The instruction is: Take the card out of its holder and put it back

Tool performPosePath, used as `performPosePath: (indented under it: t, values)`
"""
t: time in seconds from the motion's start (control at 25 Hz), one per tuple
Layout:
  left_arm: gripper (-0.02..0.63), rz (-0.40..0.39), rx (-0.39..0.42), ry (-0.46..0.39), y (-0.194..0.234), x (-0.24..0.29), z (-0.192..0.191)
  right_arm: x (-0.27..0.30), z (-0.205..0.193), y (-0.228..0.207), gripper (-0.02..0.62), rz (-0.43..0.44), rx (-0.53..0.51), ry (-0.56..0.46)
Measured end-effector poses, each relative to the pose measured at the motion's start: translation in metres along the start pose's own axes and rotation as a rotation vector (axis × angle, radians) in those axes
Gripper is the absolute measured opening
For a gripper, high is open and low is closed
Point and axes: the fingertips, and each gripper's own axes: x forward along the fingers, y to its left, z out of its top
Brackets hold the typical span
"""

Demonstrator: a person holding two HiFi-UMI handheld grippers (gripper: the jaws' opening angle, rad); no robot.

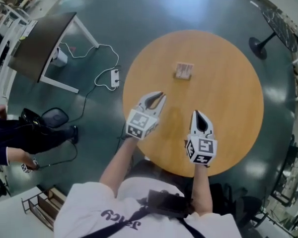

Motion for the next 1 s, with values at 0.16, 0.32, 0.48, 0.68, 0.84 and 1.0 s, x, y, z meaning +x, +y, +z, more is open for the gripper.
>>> performPosePath:
  t: [0.16,0.32,0.48,0.68,0.84,1.0]
  values:
    - [0.032,-0.017,-0.021,0.051,0.004,0.023,-0.021,0.016,-0.007,-0.014,0.017,0.019,-0.004,0.02]
    - [0.032,-0.051,-0.084,0.046,0.003,0.034,-0.026,0.031,-0.006,-0.012,0.018,0.065,0.007,0.019]
    - [0.034,-0.025,-0.08,0.05,0.023,0.031,-0.029,0.047,-0.008,0.0,0.017,0.076,-0.029,0.025]
    - [0.057,-0.035,-0.044,0.086,0.038,0.041,-0.034,0.062,-0.016,-0.002,0.017,0.103,-0.032,0.042]
    - [0.07,-0.028,-0.011,0.115,0.056,0.047,-0.042,0.067,-0.019,0.011,0.015,0.204,0.003,0.05]
    - [0.119,-0.033,0.002,0.125,0.069,0.054,-0.045,0.069,-0.018,0.013,0.017,0.203,-0.037,0.036]
